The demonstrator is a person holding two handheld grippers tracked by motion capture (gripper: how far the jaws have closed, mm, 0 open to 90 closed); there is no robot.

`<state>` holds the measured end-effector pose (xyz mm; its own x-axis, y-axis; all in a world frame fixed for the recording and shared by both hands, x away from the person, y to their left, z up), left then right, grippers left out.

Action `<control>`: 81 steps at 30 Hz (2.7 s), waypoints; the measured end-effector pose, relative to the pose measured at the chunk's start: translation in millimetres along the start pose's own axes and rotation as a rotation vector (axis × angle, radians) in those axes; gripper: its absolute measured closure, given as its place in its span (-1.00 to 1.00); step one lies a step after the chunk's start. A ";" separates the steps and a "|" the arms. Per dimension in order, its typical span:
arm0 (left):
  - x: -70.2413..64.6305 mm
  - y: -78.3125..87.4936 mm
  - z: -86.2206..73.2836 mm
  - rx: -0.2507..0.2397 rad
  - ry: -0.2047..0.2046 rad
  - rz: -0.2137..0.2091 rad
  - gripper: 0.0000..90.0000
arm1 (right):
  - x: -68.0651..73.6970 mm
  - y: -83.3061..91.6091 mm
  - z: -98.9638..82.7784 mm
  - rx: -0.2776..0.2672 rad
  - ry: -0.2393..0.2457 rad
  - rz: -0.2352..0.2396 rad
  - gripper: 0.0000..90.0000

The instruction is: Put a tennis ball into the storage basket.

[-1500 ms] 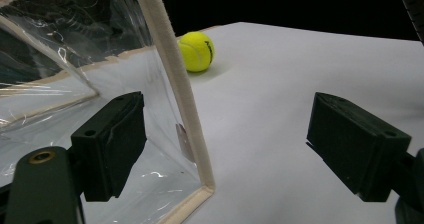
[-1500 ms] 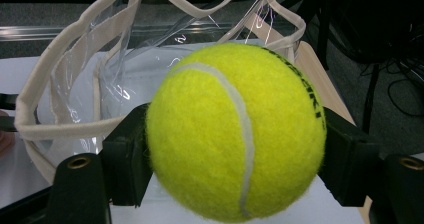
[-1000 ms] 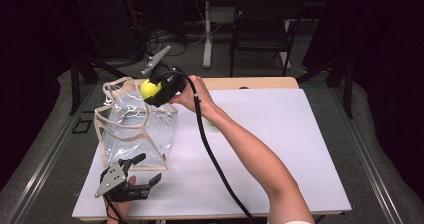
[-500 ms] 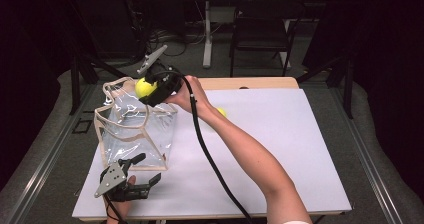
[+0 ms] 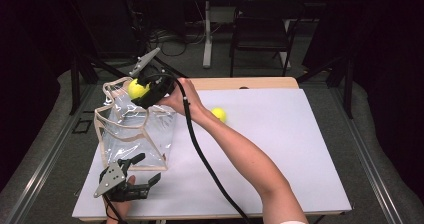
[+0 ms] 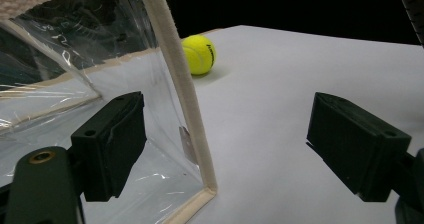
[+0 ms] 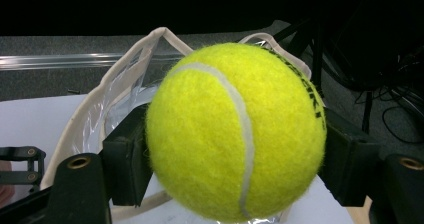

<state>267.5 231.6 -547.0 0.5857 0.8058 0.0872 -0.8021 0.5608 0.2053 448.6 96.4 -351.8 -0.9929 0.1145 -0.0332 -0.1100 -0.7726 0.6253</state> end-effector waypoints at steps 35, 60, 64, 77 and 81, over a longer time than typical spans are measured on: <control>2.3 1.3 0.0 -0.008 0.020 -0.003 -0.65 | 3.7 -28.3 10.6 -0.001 -0.019 0.033 -0.41; 2.8 2.5 0.6 -0.014 0.020 -0.003 -0.65 | 10.8 -44.5 13.0 0.110 -0.003 0.081 -0.42; 3.0 2.4 0.6 -0.014 0.019 -0.004 -0.65 | 11.2 -45.6 11.7 0.136 -0.011 0.101 -0.42; 3.0 1.8 1.1 -0.014 0.018 -0.005 -0.65 | 12.0 -44.3 7.0 0.177 -0.021 0.146 -0.43; 3.1 1.5 0.7 -0.014 0.023 -0.006 -0.65 | 12.2 -43.8 5.0 0.179 -0.031 0.158 -0.43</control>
<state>268.2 234.8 -545.7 0.5882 0.8062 0.0639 -0.8000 0.5684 0.1923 441.5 134.8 -375.7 -0.9949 0.0227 0.0984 0.0591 -0.6595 0.7494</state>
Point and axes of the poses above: each handheld gripper's, and its own axes: y roughly backward along the jaws, z roughly out of its top, x roughly to its left, the point moved 2 cm from there along -y, roughly forward along the jaws, and after that the axes turned 13 degrees about z, right-handed, at the moved point
